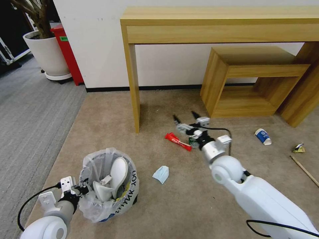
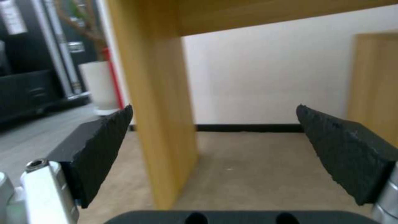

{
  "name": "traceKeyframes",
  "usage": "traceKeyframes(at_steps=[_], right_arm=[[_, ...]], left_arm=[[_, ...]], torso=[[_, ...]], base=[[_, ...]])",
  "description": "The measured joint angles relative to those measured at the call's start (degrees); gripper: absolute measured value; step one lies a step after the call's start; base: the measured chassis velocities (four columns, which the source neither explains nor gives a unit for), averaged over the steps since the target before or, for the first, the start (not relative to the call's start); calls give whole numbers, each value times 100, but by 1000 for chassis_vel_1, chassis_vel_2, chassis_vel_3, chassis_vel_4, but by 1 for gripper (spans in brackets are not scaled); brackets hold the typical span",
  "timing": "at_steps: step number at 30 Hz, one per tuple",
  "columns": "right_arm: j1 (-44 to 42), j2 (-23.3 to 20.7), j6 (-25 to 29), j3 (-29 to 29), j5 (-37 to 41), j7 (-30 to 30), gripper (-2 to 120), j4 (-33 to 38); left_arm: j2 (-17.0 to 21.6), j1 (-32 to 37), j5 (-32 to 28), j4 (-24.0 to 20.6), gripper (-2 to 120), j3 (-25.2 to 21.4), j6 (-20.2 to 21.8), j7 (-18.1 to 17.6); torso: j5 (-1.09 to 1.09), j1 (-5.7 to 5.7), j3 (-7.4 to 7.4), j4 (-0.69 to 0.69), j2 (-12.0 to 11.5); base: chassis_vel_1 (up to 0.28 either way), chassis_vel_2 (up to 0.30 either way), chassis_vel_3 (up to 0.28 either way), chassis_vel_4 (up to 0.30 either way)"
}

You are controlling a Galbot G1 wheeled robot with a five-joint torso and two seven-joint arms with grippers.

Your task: Pick up the trash bin and place the garbage on the floor into it.

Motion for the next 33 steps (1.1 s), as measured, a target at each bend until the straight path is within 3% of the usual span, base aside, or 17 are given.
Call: traceKeyframes(at_steps=[9, 30, 33], right_arm=[[-476, -20, 85, 627, -258, -92, 100, -58], [-535, 154, 14, 504, -550, -79, 98, -145], [-543, 152, -226, 390, -383, 105, 99, -143]], left_arm=[[154, -3, -130, -15, 0, -64, 20, -62], [230, 68, -229, -36, 0, -115, -2, -86], [198, 47, -203, 1, 0, -95, -4, -85]], torso=[[1, 0, 0, 1, 0], [0, 0, 1, 1, 0], [0, 0, 2, 1, 0]], base=[[0, 0, 0, 0], [-47, 50, 47, -50], [-58, 50, 66, -65]])
